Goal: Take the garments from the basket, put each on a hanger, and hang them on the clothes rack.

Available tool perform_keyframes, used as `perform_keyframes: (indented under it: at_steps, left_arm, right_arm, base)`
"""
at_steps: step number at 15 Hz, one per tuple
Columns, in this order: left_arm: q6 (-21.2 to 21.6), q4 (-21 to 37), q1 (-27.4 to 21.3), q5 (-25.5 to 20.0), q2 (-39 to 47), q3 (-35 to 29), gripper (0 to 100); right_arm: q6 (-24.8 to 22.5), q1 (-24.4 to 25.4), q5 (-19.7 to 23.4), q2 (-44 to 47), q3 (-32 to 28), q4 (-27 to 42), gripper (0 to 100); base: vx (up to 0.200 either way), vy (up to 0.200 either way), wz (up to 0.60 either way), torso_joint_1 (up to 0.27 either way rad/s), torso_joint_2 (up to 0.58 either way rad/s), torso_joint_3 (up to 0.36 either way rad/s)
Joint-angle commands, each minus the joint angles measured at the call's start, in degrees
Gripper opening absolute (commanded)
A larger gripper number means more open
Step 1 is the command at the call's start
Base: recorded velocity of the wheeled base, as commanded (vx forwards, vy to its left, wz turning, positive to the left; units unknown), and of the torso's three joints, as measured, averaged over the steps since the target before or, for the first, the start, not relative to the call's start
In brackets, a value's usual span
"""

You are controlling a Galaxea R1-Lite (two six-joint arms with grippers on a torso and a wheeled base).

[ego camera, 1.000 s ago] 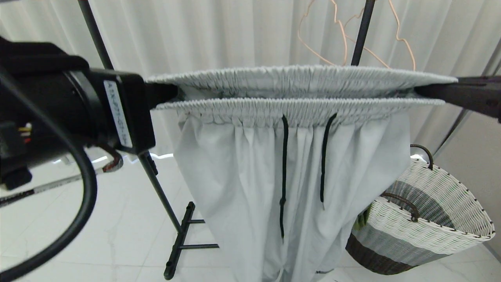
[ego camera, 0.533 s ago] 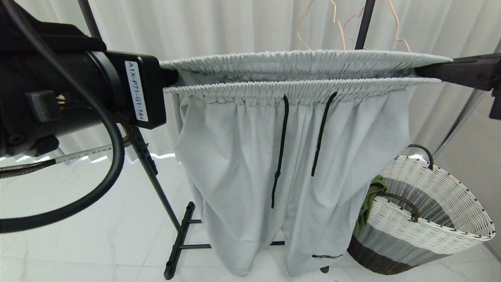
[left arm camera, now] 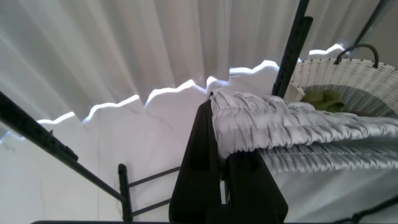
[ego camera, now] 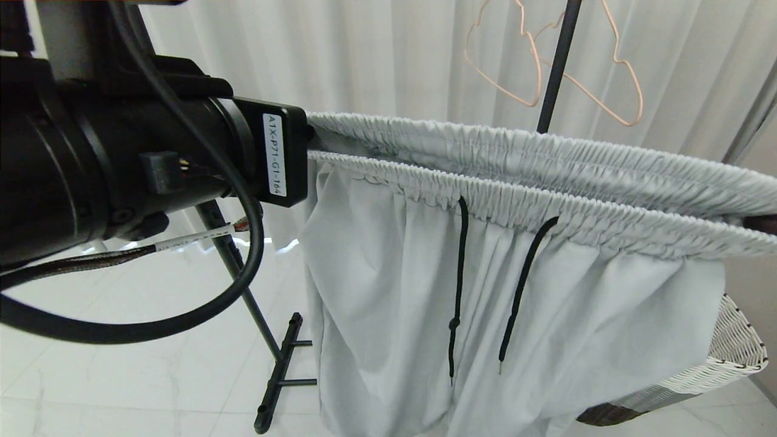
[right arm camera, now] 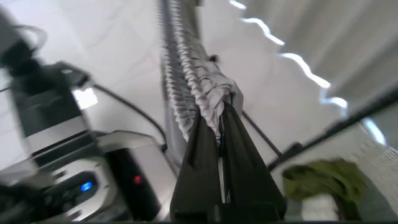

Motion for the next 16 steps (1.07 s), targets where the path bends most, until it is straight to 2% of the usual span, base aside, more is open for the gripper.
perform_keyframes:
  at_steps: [1, 3, 5, 6, 7, 8, 10, 12, 13, 16]
  left_arm:
    - [0.0, 0.0, 0.1, -0.5, 1.1, -0.1, 0]
    - [0.0, 0.0, 0.1, -0.5, 0.8, 0.2, 0]
    - [0.0, 0.8, 1.7, -0.5, 0.1, 0.2, 0]
    - [0.0, 1.2, 2.0, -0.5, 0.1, 0.2, 0]
    - [-0.3, 5.0, 3.2, -0.5, -1.5, 0.1, 0]
    - [-0.4, 7.7, 3.4, -0.6, -2.7, 0.1, 0]
    - [-2.1, 10.6, 3.2, -0.8, -4.6, 0.1, 0]
    - [-3.1, 11.1, 2.4, -1.8, -6.1, 0.3, 0]
    - [-3.2, 11.4, 0.2, -1.9, -7.5, 0.4, 0]
    - [-3.2, 11.5, -7.2, -2.0, -10.2, 3.3, 0]
  right_arm:
    - [0.0, 5.9, 0.3, -0.8, 0.8, 0.4, 0]
    - [0.0, 5.7, -0.3, -0.1, 1.0, 0.3, 0]
    - [-0.1, 2.3, -8.0, 1.5, 1.0, 0.2, 0]
    - [-0.1, 1.9, -9.1, 1.9, 1.0, 0.2, 0]
    - [0.0, -0.1, -13.4, 4.5, 0.9, -2.7, 0]
    - [0.0, -1.5, -14.4, 6.6, 0.9, -6.7, 0]
    - [0.1, -2.4, -14.5, 11.0, 1.0, -15.6, 0]
    - [0.5, -2.5, -14.3, 14.5, 0.9, -21.8, 0]
    - [0.9, -2.5, -14.1, 17.5, 0.7, -27.2, 0]
    - [1.0, -2.5, -14.1, 21.7, 0.6, -34.5, 0]
  base:
    - [0.0, 0.0, 0.0, 0.0, 0.0, 0.0]
    - [0.0, 0.0, 0.0, 0.0, 0.0, 0.0]
    - [0.0, 0.0, 0.0, 0.0, 0.0, 0.0]
    - [0.0, 0.0, 0.0, 0.0, 0.0, 0.0]
    - [0.0, 0.0, 0.0, 0.0, 0.0, 0.0]
    - [0.0, 0.0, 0.0, 0.0, 0.0, 0.0]
    - [0.0, 0.0, 0.0, 0.0, 0.0, 0.0]
    - [0.0, 0.0, 0.0, 0.0, 0.0, 0.0]
    - [0.0, 0.0, 0.0, 0.0, 0.0, 0.0]
    - [0.0, 0.0, 0.0, 0.0, 0.0, 0.0]
